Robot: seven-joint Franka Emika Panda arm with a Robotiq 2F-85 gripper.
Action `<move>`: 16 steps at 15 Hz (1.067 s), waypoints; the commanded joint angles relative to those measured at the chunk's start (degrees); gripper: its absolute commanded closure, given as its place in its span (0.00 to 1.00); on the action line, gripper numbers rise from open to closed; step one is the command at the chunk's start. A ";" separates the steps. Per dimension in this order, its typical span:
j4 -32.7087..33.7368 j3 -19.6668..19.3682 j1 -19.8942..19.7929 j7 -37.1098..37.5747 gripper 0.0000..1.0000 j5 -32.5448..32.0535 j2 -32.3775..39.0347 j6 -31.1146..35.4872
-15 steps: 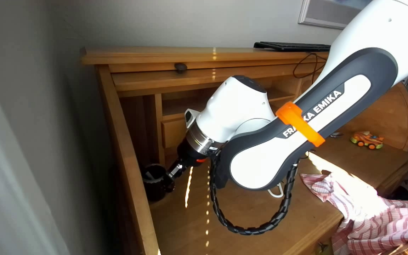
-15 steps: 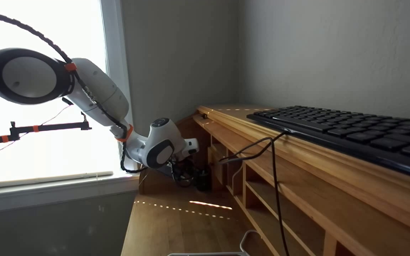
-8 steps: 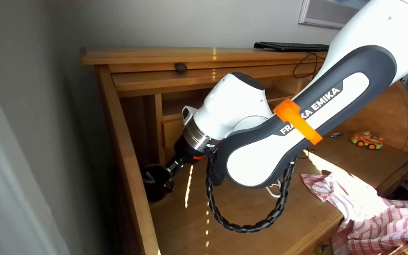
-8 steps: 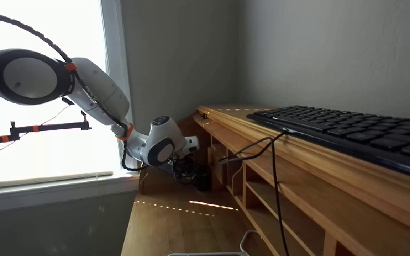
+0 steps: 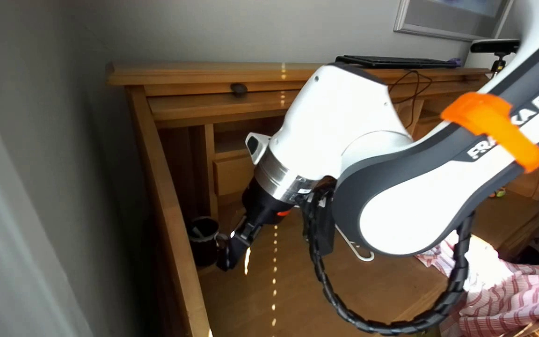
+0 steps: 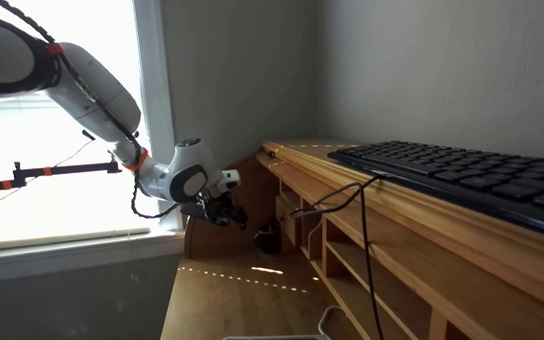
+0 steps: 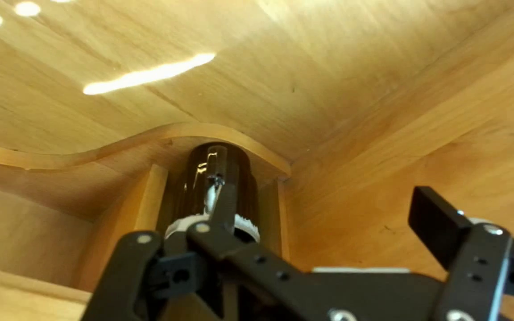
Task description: Move the black mug on the top of the cabinet to the far left panel of the desk
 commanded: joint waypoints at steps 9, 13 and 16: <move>-22.61 -4.23 5.84 24.85 0.00 -20.82 -40.64 -35.21; -25.49 3.15 -0.80 26.46 0.00 -20.60 -51.26 -42.08; -23.13 5.64 -3.40 24.08 0.00 -18.41 -49.72 -41.62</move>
